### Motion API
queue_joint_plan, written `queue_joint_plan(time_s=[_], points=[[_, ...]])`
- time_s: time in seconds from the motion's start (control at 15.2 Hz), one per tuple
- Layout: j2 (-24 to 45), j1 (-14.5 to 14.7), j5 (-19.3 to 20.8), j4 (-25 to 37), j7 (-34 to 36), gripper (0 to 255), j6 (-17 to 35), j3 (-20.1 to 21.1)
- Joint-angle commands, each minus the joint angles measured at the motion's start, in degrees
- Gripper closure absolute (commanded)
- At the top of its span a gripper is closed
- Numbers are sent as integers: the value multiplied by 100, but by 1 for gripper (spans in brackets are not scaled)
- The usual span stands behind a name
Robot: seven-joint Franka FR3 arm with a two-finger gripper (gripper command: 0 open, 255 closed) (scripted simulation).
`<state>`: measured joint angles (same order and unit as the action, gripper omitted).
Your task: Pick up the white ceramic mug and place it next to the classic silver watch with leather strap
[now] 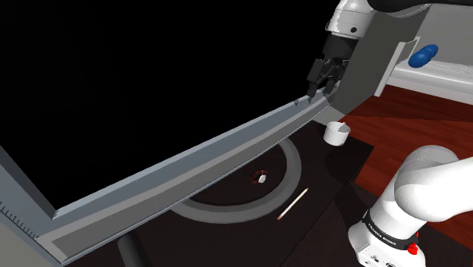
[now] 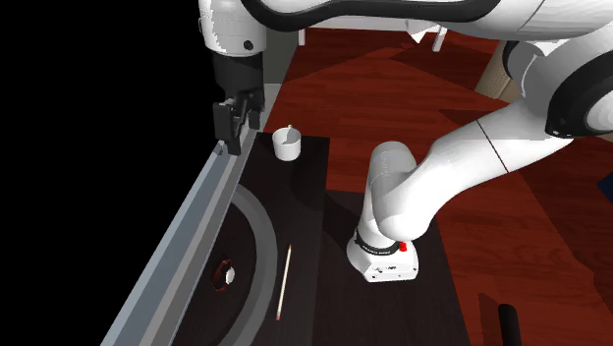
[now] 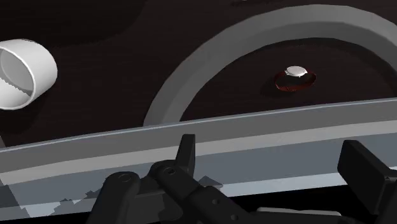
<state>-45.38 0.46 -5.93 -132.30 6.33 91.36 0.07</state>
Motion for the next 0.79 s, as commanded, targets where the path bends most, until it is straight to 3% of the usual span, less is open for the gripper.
queue_joint_plan(time_s=[0.0,0.73], points=[[0,0,0,0,0,0,0,0],[-149,-452,959,-1453,-1217,0,1255,-924]])
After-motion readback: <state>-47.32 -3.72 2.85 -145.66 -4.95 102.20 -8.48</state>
